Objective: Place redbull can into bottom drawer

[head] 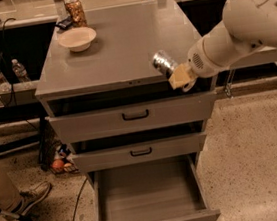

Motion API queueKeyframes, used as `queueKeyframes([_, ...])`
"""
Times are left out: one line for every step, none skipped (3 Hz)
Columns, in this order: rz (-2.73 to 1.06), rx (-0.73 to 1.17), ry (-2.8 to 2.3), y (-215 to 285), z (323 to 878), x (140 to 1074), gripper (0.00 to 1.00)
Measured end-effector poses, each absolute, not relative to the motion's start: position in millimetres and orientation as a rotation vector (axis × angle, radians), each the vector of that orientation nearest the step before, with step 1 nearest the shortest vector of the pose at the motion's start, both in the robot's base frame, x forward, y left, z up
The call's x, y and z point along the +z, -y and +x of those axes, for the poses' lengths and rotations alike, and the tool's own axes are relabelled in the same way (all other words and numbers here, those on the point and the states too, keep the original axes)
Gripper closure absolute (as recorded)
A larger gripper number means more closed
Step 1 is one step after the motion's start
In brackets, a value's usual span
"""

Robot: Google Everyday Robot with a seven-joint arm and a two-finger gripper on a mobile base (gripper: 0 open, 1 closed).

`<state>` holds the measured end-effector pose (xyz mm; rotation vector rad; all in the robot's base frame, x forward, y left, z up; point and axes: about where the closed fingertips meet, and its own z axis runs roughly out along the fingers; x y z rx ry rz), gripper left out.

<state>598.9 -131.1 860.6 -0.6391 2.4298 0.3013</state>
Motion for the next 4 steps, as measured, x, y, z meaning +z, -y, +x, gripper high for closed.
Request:
queueKeyframes([-0.816, 0.39, -2.437, 122, 553, 837, 1.0])
queueKeyframes([-0.908, 0.365, -2.396, 122, 552, 838, 1.0])
queueKeyframes([-0.95, 0.313, -2.401, 118, 545, 833, 1.0])
queueKeyframes([-1.218, 0.232, -2.384, 107, 514, 790, 1.0])
